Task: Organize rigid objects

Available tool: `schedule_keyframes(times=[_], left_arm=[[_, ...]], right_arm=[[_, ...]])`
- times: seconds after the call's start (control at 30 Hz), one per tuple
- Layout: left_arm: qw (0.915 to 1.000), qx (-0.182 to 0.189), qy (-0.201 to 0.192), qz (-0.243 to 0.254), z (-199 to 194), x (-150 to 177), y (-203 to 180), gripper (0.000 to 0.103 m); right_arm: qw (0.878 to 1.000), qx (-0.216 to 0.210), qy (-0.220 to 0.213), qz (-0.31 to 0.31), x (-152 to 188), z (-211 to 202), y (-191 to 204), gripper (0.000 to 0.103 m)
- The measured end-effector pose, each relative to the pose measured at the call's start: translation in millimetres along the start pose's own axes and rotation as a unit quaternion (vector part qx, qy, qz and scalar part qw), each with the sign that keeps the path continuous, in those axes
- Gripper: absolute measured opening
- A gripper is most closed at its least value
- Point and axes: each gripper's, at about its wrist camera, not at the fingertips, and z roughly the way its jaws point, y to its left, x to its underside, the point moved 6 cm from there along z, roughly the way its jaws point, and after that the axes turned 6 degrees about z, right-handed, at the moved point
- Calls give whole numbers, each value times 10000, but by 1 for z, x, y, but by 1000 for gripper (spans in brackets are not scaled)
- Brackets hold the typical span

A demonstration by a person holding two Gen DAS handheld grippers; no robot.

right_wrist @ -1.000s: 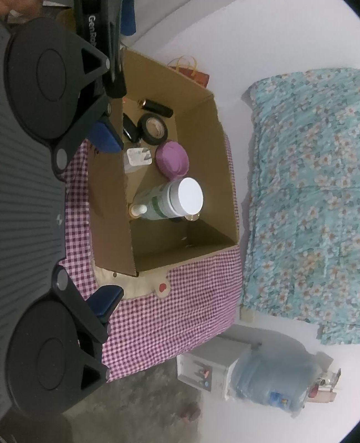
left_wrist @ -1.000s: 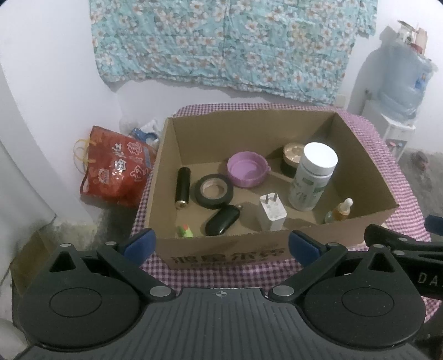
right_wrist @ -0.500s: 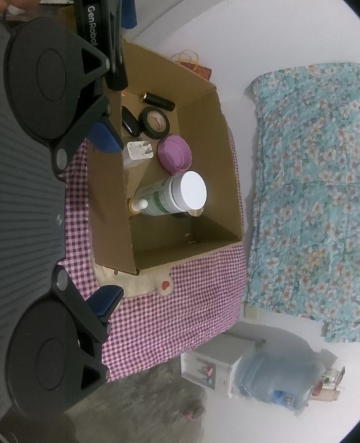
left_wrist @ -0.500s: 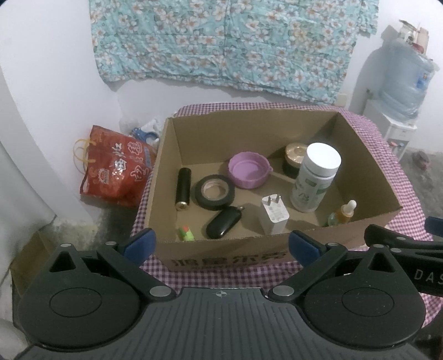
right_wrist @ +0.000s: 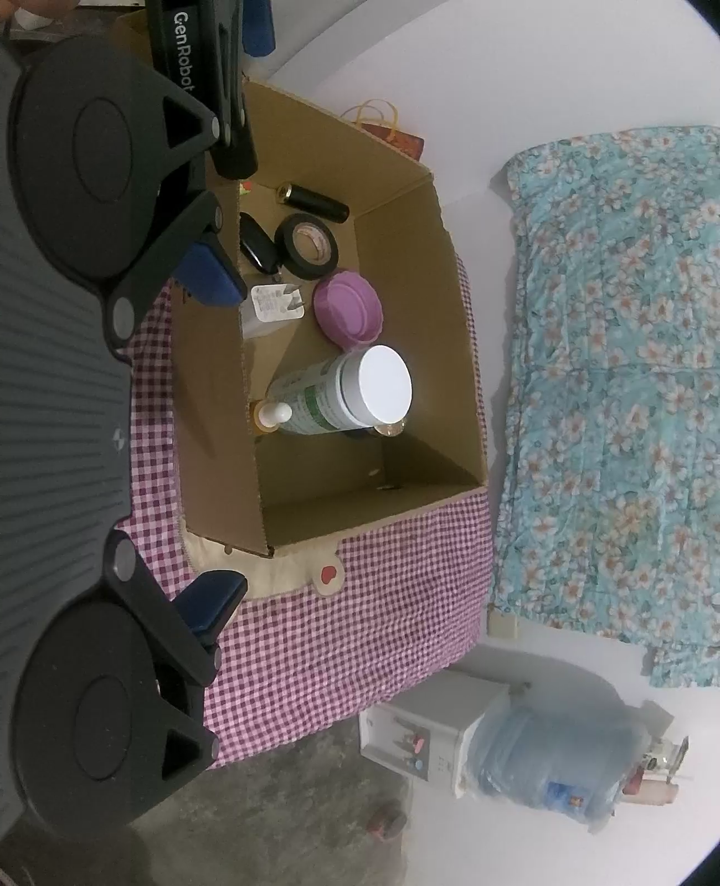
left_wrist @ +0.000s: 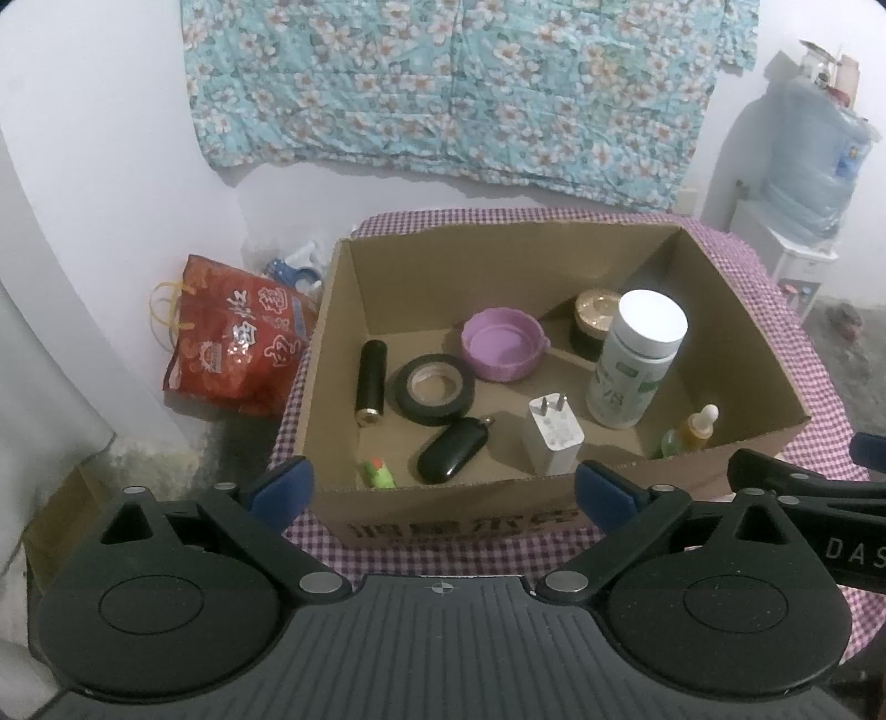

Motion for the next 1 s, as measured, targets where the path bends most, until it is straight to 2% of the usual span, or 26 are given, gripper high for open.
schedule_keyframes(times=[1.0], left_arm=[[10000, -10, 13, -7, 0, 0, 0, 101]], right_arm=[[10000, 2, -6, -16, -1, 0, 2, 103]])
